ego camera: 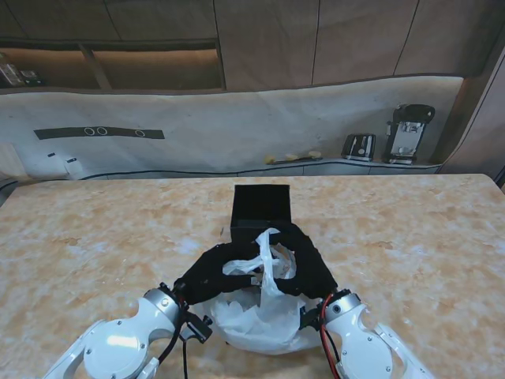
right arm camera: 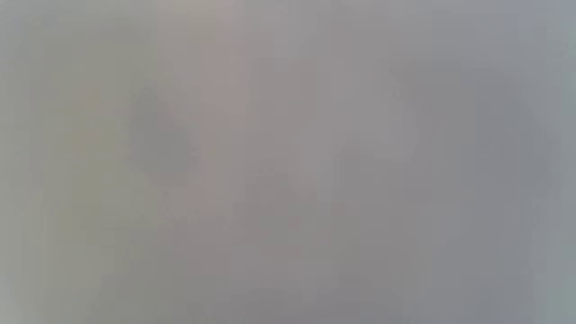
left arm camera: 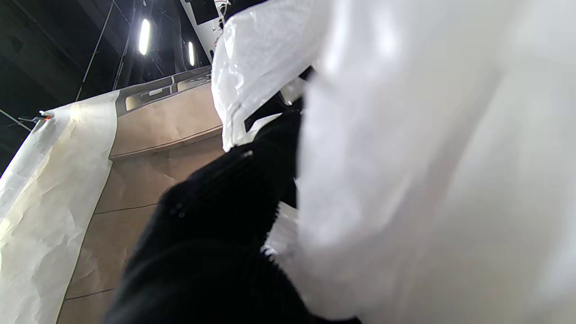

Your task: Pack mini donuts into a plastic bag, tie the opening and put the bag into the gift box

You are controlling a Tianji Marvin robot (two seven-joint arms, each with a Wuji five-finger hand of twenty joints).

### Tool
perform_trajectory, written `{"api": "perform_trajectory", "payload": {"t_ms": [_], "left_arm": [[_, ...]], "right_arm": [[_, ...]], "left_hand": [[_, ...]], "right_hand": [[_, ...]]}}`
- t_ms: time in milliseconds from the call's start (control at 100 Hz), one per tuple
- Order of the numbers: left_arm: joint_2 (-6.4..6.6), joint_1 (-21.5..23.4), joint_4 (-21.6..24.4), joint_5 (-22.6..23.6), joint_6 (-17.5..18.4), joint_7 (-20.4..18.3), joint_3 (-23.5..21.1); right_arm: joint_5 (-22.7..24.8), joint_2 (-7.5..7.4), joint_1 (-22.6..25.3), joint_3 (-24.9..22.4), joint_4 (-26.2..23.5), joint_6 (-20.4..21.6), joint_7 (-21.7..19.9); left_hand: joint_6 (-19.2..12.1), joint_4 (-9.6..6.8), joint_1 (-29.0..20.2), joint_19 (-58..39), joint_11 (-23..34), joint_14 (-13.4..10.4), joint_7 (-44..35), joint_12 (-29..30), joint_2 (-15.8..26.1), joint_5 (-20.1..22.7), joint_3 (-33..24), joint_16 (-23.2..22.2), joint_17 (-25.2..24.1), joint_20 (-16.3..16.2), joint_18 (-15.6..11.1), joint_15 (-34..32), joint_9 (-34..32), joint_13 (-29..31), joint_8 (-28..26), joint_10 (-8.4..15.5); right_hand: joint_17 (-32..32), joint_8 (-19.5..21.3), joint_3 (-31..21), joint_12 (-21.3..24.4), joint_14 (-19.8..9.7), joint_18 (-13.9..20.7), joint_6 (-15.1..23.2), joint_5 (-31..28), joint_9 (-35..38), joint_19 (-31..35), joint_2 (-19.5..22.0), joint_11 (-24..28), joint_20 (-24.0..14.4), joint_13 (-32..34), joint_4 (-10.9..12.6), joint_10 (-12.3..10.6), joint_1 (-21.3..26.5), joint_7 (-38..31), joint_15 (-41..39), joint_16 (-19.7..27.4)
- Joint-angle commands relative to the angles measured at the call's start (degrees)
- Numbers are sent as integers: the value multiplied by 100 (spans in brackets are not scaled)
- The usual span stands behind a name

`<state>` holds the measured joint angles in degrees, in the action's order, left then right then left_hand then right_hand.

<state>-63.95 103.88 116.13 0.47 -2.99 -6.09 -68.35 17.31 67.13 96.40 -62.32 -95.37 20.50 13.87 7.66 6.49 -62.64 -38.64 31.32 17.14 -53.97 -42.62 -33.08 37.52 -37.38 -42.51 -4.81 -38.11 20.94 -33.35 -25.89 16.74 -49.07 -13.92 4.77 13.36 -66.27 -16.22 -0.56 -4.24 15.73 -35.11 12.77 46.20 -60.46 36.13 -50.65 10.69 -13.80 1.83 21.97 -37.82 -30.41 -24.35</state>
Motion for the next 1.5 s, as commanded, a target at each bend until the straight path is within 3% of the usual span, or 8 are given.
{"api": "perform_trajectory", "payload": {"t_ms": [0,180,230,290,670,860,1040,1490], "left_arm": [[-39,18,35,-21,-16,-51,30],[-55,37,37,-39,-20,15,97],[-51,37,30,-18,-30,12,111],[-39,38,24,51,-57,-18,113],[4,140,39,85,11,-173,-77],[59,282,71,-182,322,-455,-350],[38,348,116,-370,558,-403,-477],[-33,369,200,36,587,-7,-754]], "right_arm": [[72,69,15,45,33,-68,37],[25,137,-22,132,62,-172,245],[-28,161,-10,154,37,-218,305],[-103,186,8,171,5,-265,360],[-484,196,134,64,-167,-430,251],[-534,174,148,5,-194,-451,153],[-534,159,171,-39,-221,-447,111],[-418,115,234,-147,-281,-486,16]], "left_hand": [[-203,144,42,51,30,-151,118,19,-169,162,5,-56,-37,-82,-61,21,-76,7,-30,133],[-216,144,49,60,47,-141,125,-9,-170,166,38,-117,-35,-96,-61,-29,-46,8,-8,134],[-217,134,62,69,48,-134,128,-16,-195,183,49,-132,-45,-97,-57,-38,-28,-1,9,133],[-222,100,117,75,35,-138,155,-20,-195,173,75,-145,-44,-100,-57,-38,21,-16,65,139],[68,-154,305,273,-178,-236,749,68,268,-459,1317,-96,-76,-176,-99,220,324,-228,911,177],[138,-433,562,583,-723,-322,1795,617,1309,-449,2935,262,-108,-213,-132,720,514,-393,1219,186],[143,-446,548,710,-905,-361,1916,805,1473,-320,3221,402,-92,-201,-122,900,545,-401,1355,202],[52,-391,-160,767,-700,-315,1427,753,1115,-145,3212,330,29,-244,-105,739,300,-166,1182,193]], "right_hand": [[36,93,248,-229,-101,74,-41,-304,210,152,200,70,27,122,207,-197,245,-84,-62,-15],[9,126,824,-295,-90,76,-104,-1203,658,344,921,151,104,272,359,-237,729,-259,-260,-72],[10,-926,1475,-329,-81,71,-46,-1413,884,474,1199,193,211,323,-221,-232,1193,-1218,-333,-63],[-7,-1389,1838,-351,-84,73,-65,-1728,1174,530,1548,232,254,397,-205,-230,1517,-2182,-390,-77],[-6,396,196,-556,-174,122,-1254,-1843,1541,549,1477,301,435,479,609,-106,1460,-2283,-516,-100],[-12,809,-317,-593,-181,152,-1371,-1970,1609,550,1259,305,445,497,890,-99,1531,-2351,-519,-99],[-25,1203,-828,-663,-159,138,-1186,-2067,1681,599,746,338,444,567,1138,-65,1858,-2456,-564,-125],[-20,1509,251,-764,-107,91,-1118,-1872,1653,682,278,325,521,569,525,-18,1703,-2710,-557,-148]]}}
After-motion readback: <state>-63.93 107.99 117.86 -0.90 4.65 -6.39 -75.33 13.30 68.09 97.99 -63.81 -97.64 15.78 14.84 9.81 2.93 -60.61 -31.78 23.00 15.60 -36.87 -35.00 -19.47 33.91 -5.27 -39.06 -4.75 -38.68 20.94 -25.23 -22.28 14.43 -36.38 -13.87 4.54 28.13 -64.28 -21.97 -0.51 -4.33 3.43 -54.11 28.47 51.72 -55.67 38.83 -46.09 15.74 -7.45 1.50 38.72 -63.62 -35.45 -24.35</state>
